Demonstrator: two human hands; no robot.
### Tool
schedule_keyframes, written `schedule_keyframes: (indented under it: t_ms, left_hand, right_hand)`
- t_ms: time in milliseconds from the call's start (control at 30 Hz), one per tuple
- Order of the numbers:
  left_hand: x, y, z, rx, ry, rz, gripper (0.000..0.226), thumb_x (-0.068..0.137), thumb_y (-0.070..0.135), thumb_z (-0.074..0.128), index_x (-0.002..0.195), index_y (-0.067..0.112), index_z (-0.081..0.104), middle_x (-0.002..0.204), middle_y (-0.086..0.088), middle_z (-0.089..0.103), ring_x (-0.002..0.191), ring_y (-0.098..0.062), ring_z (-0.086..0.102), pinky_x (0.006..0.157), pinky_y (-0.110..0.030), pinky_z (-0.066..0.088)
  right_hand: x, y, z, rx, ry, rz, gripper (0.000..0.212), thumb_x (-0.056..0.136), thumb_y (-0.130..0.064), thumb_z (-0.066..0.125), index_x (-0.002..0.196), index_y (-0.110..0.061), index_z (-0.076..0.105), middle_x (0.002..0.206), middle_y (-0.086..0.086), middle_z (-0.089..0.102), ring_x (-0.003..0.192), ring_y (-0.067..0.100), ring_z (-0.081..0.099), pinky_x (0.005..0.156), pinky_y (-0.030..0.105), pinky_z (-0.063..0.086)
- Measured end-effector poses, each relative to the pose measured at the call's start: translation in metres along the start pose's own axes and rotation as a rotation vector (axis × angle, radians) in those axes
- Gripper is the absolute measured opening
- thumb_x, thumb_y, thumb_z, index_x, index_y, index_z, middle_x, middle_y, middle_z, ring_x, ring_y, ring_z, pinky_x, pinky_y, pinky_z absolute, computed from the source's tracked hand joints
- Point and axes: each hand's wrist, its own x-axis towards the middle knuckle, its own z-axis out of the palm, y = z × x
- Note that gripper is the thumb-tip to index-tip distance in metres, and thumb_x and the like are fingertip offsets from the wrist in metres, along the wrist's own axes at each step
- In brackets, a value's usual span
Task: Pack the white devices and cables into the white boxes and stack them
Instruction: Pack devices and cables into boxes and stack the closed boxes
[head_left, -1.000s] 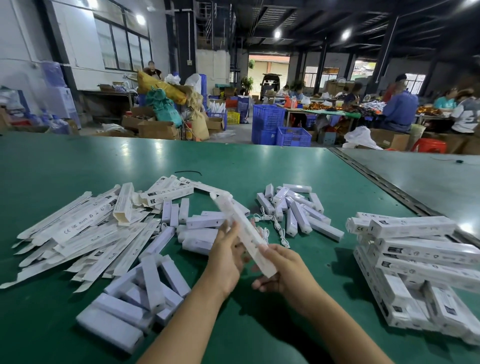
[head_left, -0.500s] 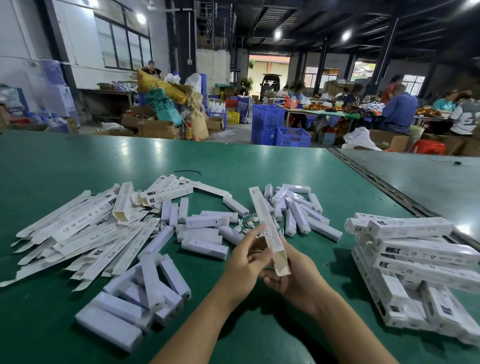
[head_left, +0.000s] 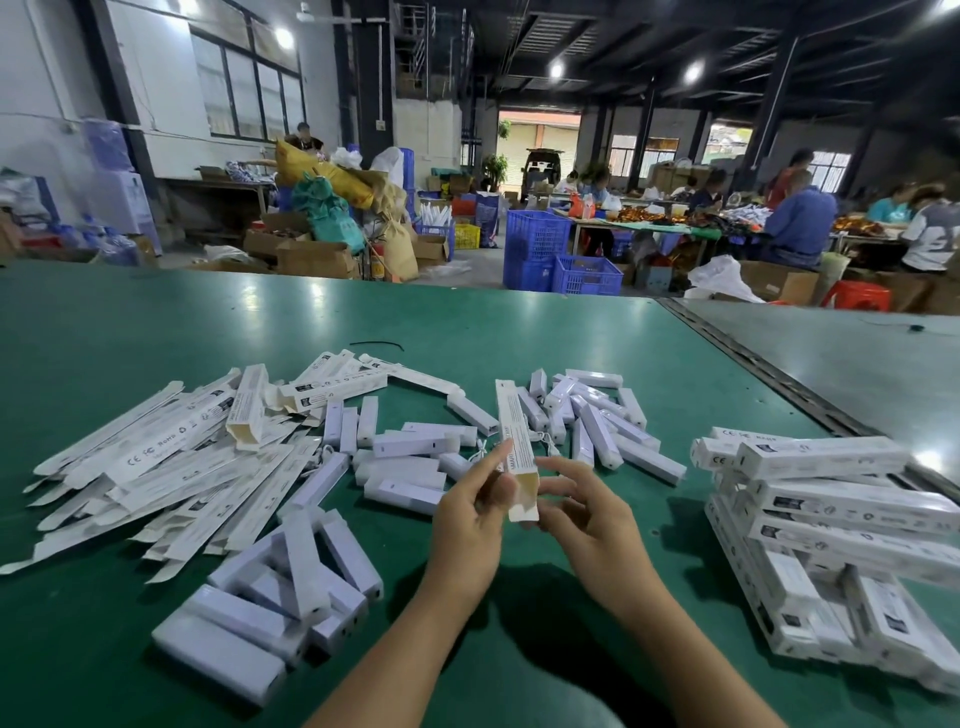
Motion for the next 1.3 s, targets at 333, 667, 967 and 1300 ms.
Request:
schedule_keyframes:
  t_ms: [333,667,967,1300]
  left_hand:
    - [0.001,0.0,-0.008,-0.132,-0.187,-0.12,0.055,0.069,0.031,0.082,0.121,0.034,0.065,0.106,0.003,0.076,0.104,-0.009,0.07,0.092,-0.021,0.053]
    - [0.004,-0.007,-0.013,-0.094,-0.1,-0.125,0.05,0.073,0.03,0.081,0.118,0.011,0.071,0.073,0.014,0.073,0.07,0.003,0.065,0.07,-0.011,0.048]
    - [0.008,-0.013,-0.019,-0.079,-0.122,-0.107,0.053,0.067,0.057,0.082,0.113,0.033,0.072,0.094,0.004,0.078,0.094,-0.009,0.072,0.091,-0.029,0.054]
    - [0.005,-0.006,-0.013,-0.064,-0.123,-0.079,0.035,0.076,0.035,0.074,0.111,0.036,0.07,0.095,0.005,0.078,0.094,-0.007,0.073,0.088,-0.022,0.055]
  right_hand:
    - [0.001,0.009,-0.017,-0.074,-0.004,-0.049,0.028,0.089,-0.018,0.071,0.102,-0.039,0.06,0.074,0.005,0.072,0.057,0.011,0.053,0.057,0.023,0.043]
    - [0.004,0.007,-0.02,-0.33,-0.12,-0.259,0.023,0.08,-0.006,0.062,0.098,-0.019,0.064,0.08,-0.011,0.068,0.074,0.012,0.067,0.073,0.034,0.056]
    - [0.007,0.001,-0.022,-0.41,-0.118,-0.355,0.026,0.081,-0.028,0.08,0.104,-0.022,0.07,0.125,-0.015,0.064,0.112,-0.003,0.061,0.096,0.022,0.049]
    - [0.009,0.008,-0.016,-0.387,0.071,-0.409,0.017,0.08,-0.005,0.078,0.095,-0.009,0.075,0.101,-0.008,0.073,0.088,0.002,0.069,0.079,0.025,0.058]
